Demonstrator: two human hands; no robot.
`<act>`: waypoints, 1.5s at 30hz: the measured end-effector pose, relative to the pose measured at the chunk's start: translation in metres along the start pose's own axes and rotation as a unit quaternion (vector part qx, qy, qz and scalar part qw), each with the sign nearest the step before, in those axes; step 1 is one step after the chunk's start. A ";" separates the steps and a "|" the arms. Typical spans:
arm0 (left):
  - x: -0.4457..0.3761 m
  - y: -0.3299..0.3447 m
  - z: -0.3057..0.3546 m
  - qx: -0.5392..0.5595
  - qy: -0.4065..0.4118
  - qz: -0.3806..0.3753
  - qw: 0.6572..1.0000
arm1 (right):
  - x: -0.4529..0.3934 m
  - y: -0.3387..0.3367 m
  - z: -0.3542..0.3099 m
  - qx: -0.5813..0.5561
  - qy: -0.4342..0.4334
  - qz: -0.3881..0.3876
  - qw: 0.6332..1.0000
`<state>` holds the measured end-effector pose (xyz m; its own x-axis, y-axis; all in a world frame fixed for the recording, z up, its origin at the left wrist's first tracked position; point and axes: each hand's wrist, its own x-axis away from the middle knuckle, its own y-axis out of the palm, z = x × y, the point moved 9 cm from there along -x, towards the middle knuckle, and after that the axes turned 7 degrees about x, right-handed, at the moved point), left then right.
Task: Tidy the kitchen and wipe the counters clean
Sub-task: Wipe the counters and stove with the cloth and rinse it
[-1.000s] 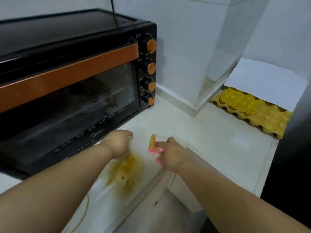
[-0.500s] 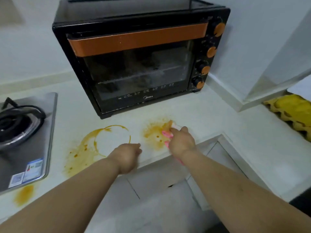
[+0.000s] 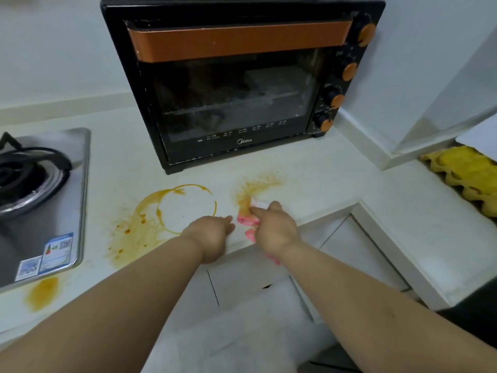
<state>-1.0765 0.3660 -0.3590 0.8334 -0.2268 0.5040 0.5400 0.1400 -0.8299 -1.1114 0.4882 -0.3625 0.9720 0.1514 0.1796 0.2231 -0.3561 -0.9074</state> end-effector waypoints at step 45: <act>-0.003 -0.005 -0.009 0.049 -0.017 0.031 0.998 | -0.133 -0.053 0.073 0.078 0.080 0.021 0.993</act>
<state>-1.0824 0.3570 -0.3589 0.8683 -0.1826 0.4612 0.4945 0.2466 -0.8335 -1.2575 0.5542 -0.3656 0.9824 -0.0144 0.1864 0.1794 -0.2097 -0.9612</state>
